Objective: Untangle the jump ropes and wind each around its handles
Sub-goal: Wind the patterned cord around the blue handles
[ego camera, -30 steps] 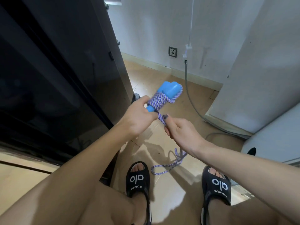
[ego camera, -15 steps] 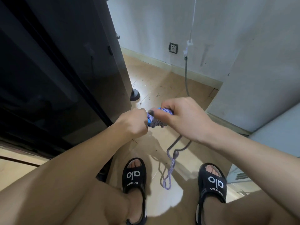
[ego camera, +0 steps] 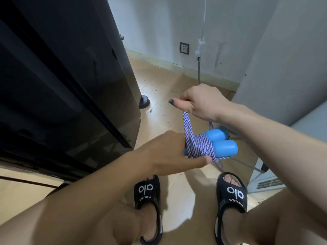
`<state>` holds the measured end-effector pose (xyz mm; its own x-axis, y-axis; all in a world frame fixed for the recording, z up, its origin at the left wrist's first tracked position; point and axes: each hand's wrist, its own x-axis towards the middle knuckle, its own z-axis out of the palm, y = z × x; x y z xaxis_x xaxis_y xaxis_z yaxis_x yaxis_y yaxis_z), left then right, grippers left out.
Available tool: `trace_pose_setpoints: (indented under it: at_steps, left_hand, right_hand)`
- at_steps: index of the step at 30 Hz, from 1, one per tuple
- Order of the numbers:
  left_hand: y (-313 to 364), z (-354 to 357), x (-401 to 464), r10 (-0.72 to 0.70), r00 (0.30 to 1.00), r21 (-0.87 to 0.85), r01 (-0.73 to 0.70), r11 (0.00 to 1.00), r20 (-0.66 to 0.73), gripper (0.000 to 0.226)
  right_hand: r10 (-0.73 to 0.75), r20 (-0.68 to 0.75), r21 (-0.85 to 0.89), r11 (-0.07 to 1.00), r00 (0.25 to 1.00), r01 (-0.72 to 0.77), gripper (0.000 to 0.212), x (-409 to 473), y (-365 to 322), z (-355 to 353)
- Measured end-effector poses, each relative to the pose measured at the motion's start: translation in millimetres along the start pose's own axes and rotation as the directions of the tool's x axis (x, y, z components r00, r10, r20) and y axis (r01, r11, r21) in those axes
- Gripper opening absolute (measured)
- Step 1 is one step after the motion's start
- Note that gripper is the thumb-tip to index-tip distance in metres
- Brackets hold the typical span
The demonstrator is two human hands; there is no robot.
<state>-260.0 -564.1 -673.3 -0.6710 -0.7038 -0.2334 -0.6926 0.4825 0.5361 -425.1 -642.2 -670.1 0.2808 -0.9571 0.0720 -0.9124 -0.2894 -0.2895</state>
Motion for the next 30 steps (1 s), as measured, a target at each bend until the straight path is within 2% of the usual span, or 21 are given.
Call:
trace_pose_setpoints:
  at_steps: [2, 5, 9, 11, 13, 16, 20, 22, 25, 28, 30]
  left_hand:
    - [-3, -2, -1, -0.009, 0.999, -0.056, 0.011, 0.998, 0.044, 0.034]
    - [-11, -2, 3, -0.057, 0.994, -0.034, 0.061, 0.998, 0.088, 0.024]
    - [-25, -3, 9, -0.119, 0.988, 0.056, 0.114, 0.992, 0.099, 0.022]
    - [-26, -5, 12, -0.088, 0.990, 0.103, 0.077, 0.992, 0.109, 0.026]
    - [-19, -6, 11, -0.039, 0.991, 0.128, 0.022, 0.991, 0.125, 0.034]
    - [-4, -5, 5, 0.038, 0.991, 0.081, -0.048, 0.996, 0.125, 0.038]
    - [6, -11, -5, 0.001, 0.998, -0.071, 0.004, 0.997, 0.067, 0.037]
    - [6, -15, -9, -0.027, 1.000, -0.074, 0.027, 0.997, 0.001, 0.033]
    - [7, -20, -17, -0.094, 0.989, -0.089, 0.084, 0.993, -0.111, 0.031]
    - [4, -22, -23, -0.222, 0.959, -0.292, 0.163, 0.942, -0.179, 0.038]
    - [-4, -27, -23, -0.289, 0.940, -0.415, 0.193, 0.889, -0.183, 0.037]
  right_hand:
    - [0.009, -0.050, 0.039, 0.999, 0.999, -0.007, 0.060, -1, 0, -5]
    - [0.005, -0.137, 0.071, 0.997, 0.991, 0.004, 0.060, -4, 0, -8]
    - [-0.016, -0.274, 0.119, 0.992, 0.962, 0.051, 0.058, -10, -8, -11]
    - [-0.063, -0.340, 0.071, 0.993, 0.938, 0.093, 0.057, -10, -17, -14]
    - [-0.080, -0.343, 0.034, 0.995, 0.936, 0.097, 0.059, -8, -20, -14]
    - [-0.039, -0.237, 0.005, 0.999, 0.971, 0.041, 0.061, -2, -15, -6]
    - [0.043, -0.044, 0.025, 0.999, 0.998, -0.042, 0.061, -1, -4, 2]
    - [0.054, 0.058, 0.096, 0.994, 0.997, -0.060, 0.063, 0, 2, 7]
    - [0.122, 0.294, 0.325, 0.920, 0.948, -0.219, 0.062, -1, 5, 27]
    - [0.205, 0.423, 0.380, 0.844, 0.883, -0.378, 0.048, -15, 13, 33]
    - [0.218, 0.432, 0.417, 0.812, 0.875, -0.409, 0.043, -27, 16, 33]
